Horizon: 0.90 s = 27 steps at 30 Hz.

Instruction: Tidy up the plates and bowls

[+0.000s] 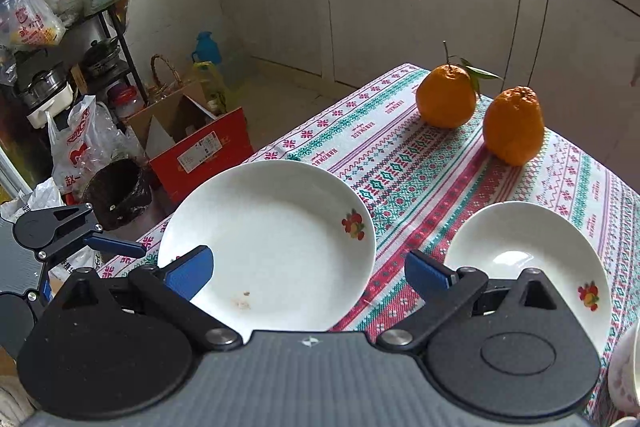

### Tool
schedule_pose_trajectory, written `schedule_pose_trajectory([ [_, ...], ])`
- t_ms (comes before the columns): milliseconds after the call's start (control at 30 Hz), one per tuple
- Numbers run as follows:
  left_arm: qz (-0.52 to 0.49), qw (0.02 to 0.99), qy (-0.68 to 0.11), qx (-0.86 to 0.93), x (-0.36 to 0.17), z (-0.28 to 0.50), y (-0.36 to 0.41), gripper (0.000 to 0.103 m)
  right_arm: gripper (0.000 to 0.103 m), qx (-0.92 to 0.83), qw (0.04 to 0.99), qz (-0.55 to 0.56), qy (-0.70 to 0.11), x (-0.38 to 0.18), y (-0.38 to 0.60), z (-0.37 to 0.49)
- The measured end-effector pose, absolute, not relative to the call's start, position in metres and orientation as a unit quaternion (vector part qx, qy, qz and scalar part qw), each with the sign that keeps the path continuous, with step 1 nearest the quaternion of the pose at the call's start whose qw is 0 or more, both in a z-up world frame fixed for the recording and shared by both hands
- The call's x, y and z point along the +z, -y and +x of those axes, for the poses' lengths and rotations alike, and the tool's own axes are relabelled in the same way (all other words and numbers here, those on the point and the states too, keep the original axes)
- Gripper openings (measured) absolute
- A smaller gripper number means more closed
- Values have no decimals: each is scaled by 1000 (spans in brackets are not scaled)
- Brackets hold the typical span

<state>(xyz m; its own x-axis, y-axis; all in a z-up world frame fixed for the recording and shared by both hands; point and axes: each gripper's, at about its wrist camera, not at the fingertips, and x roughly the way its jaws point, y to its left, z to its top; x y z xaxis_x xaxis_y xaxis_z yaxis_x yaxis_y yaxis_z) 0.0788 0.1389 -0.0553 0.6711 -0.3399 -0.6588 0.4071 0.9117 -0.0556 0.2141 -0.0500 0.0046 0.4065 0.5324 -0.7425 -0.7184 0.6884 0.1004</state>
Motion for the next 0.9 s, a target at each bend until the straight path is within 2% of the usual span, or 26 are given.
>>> schedule_pose_trajectory([
  [300,55,909,-337,-238,-56,62,-105,102,103,322,861,-107,-380,9,102,166],
  [900,70,885,-351,-297,-75,59,-48,102,103,254,867,-46,-425,-26,168,121],
])
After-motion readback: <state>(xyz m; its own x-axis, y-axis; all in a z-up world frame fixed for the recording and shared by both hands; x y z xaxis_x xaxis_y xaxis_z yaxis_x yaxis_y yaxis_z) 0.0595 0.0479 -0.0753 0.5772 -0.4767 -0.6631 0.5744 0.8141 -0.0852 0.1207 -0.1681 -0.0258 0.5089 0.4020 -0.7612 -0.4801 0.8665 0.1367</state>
